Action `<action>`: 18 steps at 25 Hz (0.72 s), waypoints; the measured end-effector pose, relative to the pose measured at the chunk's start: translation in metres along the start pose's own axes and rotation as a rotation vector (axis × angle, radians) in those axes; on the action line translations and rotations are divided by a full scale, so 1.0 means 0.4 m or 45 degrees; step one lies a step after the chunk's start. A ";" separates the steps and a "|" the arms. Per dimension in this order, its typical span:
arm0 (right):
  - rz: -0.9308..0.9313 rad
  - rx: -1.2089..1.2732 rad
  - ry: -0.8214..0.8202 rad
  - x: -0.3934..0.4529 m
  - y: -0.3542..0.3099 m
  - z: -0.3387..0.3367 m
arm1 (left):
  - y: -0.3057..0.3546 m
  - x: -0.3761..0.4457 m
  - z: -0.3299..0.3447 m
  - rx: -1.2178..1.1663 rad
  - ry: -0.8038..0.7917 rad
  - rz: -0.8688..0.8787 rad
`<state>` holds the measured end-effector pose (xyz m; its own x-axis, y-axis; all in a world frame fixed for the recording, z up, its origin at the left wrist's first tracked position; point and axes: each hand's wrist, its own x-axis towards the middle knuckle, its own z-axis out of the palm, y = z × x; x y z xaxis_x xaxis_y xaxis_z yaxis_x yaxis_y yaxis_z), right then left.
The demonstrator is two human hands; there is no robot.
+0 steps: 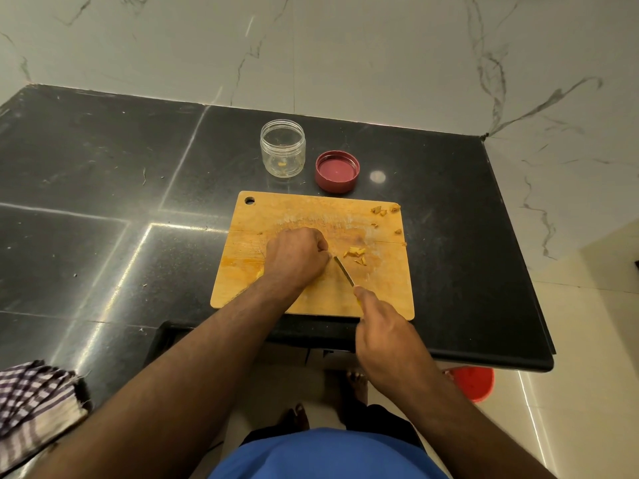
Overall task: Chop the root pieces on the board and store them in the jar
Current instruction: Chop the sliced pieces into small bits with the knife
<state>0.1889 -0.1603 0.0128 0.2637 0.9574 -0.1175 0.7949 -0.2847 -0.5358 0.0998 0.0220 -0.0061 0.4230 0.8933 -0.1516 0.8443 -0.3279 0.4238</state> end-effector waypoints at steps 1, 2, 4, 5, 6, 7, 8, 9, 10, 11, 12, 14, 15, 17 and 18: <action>-0.013 0.006 0.039 -0.003 0.004 -0.004 | 0.000 0.000 0.001 0.012 -0.004 0.002; -0.014 0.036 0.065 -0.003 0.004 -0.007 | -0.001 -0.001 0.001 0.016 -0.011 0.004; 0.009 0.111 0.055 -0.003 -0.002 -0.012 | -0.002 -0.002 -0.001 0.000 -0.025 0.006; 0.015 0.131 0.042 -0.002 -0.005 -0.013 | -0.004 -0.003 -0.001 -0.015 -0.026 0.006; 0.014 0.142 0.035 0.000 -0.008 -0.013 | -0.006 -0.003 -0.001 -0.029 -0.022 0.006; 0.010 0.150 0.030 0.005 -0.010 -0.012 | -0.007 -0.005 0.000 -0.037 -0.014 0.007; 0.013 0.152 0.026 0.012 -0.012 -0.013 | -0.007 -0.007 -0.001 -0.044 -0.004 0.004; 0.018 0.145 0.018 0.021 -0.014 -0.012 | -0.007 -0.008 0.000 -0.053 0.004 -0.003; 0.022 0.131 0.010 0.030 -0.016 -0.011 | -0.005 -0.009 -0.001 -0.068 0.009 -0.014; 0.024 0.116 0.002 0.038 -0.017 -0.009 | -0.004 -0.009 -0.002 -0.083 0.010 -0.027; 0.023 0.101 -0.005 0.046 -0.018 -0.007 | -0.003 -0.008 -0.003 -0.095 0.007 -0.038; 0.019 0.079 -0.017 0.056 -0.024 -0.003 | -0.002 -0.007 -0.005 -0.113 -0.005 -0.054; 0.016 0.071 -0.022 0.061 -0.026 -0.002 | -0.003 -0.007 -0.006 -0.121 -0.009 -0.059; 0.011 0.048 -0.034 0.069 -0.029 0.001 | -0.003 -0.006 -0.006 -0.132 -0.009 -0.064; 0.009 0.030 -0.040 0.073 -0.030 0.002 | -0.003 -0.006 -0.006 -0.131 -0.009 -0.067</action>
<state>0.1867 -0.1290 0.0150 0.2515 0.9566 -0.1472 0.7797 -0.2904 -0.5547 0.0970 0.0211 -0.0042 0.3819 0.9061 -0.1820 0.8274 -0.2474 0.5043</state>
